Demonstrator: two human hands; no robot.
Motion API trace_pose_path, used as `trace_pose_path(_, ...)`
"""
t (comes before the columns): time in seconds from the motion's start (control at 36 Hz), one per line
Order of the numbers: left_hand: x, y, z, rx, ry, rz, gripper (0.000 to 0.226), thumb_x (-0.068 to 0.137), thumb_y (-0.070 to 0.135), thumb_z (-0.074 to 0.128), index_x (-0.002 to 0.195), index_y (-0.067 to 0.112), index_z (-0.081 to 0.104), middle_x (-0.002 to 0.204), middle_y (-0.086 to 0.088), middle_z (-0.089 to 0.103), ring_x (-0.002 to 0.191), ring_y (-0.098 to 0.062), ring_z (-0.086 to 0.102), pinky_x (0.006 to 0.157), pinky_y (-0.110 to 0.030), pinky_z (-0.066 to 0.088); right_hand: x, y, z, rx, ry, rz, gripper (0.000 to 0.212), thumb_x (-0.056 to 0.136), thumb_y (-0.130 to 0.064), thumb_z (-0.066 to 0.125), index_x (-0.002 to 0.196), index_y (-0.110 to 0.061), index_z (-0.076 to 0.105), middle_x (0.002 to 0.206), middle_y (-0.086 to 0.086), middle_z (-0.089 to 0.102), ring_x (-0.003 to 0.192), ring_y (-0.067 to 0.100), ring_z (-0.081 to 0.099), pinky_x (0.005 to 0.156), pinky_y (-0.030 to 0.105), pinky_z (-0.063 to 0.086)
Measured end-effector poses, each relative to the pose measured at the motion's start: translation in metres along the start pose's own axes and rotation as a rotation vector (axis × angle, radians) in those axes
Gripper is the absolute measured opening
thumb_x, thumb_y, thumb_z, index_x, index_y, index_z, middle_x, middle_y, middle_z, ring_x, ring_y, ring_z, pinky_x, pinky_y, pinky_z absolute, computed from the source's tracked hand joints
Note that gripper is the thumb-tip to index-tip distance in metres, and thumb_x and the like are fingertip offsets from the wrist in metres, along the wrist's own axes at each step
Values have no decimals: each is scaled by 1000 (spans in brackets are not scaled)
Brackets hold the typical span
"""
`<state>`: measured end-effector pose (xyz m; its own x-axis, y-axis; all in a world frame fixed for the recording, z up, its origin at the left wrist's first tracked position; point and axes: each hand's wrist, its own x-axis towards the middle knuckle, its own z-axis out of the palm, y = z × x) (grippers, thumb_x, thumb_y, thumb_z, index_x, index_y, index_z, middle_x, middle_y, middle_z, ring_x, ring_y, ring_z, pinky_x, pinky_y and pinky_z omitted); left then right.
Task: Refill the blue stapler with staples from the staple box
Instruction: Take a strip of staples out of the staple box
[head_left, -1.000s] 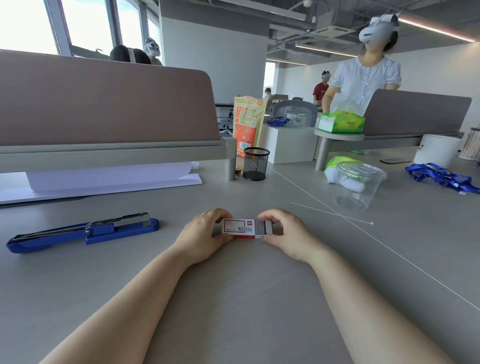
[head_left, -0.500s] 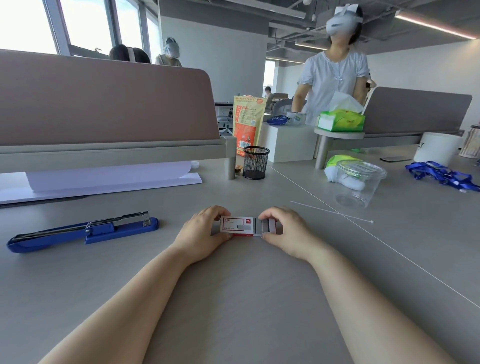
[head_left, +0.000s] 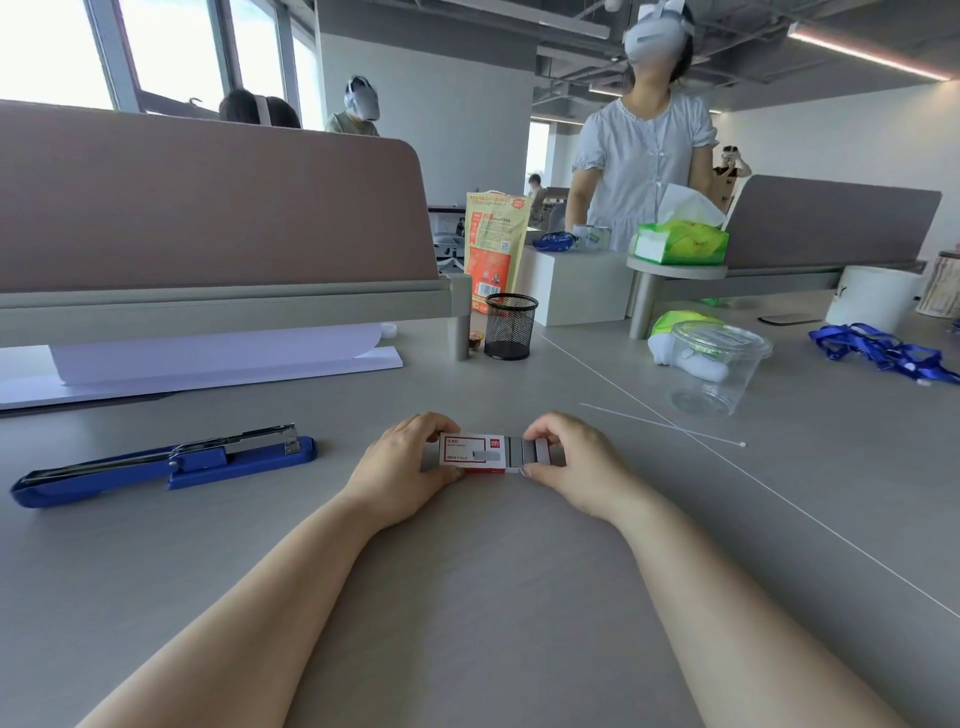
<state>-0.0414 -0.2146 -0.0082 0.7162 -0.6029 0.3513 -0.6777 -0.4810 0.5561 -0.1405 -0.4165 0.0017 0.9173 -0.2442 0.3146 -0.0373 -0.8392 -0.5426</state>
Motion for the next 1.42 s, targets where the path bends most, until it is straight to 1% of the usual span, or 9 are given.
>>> trace_pose_path(0.44,1,-1,1,4,9,1,37,76,29,71,110,27,54,113,5,61,110,-16,54,95,-39,45,0,-3,-1,-13,7,-2,31,77,-20,72,104,-16,58,112,1,60,100,19,55,80,26,40)
trace_pose_path(0.61,2,-3,2,4,6,2,37,77,30,70,110,27,54,114,4,62,110,-16,55,96,-38,45,0,-5,-2,-39,14,-22,34,75,-18,73,104,-14,55,107,0,55,99,19,52,80,28,40)
trace_pose_path(0.72,2,-3,2,14,2,-5,37,78,33,69,111,29,54,115,4,62,111,-16,55,96,-39,45,0,-4,-4,-88,36,-46,31,76,-21,72,102,-16,55,110,2,58,103,20,52,88,36,45)
trace_pose_path(0.92,2,-3,3,36,-12,-12,38,79,36,67,113,29,53,118,5,61,112,-15,54,97,-38,45,1,-4,-7,-11,75,-59,15,79,-16,66,85,-23,54,93,-2,62,93,19,57,83,36,47)
trace_pose_path(1.03,3,-3,2,52,-19,-22,37,81,36,66,115,29,53,119,4,60,112,-16,53,96,-36,45,1,-5,-6,213,106,1,16,81,-10,66,80,-22,55,79,-5,60,72,12,56,69,20,46)
trace_pose_path(1.08,3,-2,2,66,-22,-23,37,82,36,64,116,28,52,120,4,60,112,-16,54,96,-36,45,2,-5,-9,342,127,37,16,82,-7,65,86,-21,59,81,-6,59,73,9,55,68,12,45)
trace_pose_path(1.14,3,-2,2,77,-24,-35,37,83,36,62,118,28,52,121,3,60,110,-16,55,94,-36,47,2,-1,-13,443,159,82,16,84,-7,63,91,-21,63,83,-7,60,79,11,57,76,18,45)
trace_pose_path(1.28,3,-4,4,111,-28,-58,39,85,41,58,121,27,53,122,1,61,109,-20,57,95,-38,46,0,11,-19,562,104,211,23,87,-3,58,79,-23,64,81,2,62,84,19,57,90,37,51)
trace_pose_path(1.42,3,-3,4,155,-19,-51,40,86,40,57,123,26,54,125,-1,58,112,-24,52,96,-37,43,0,11,-16,600,6,270,24,88,0,56,76,-20,63,81,2,62,84,21,59,94,40,51)
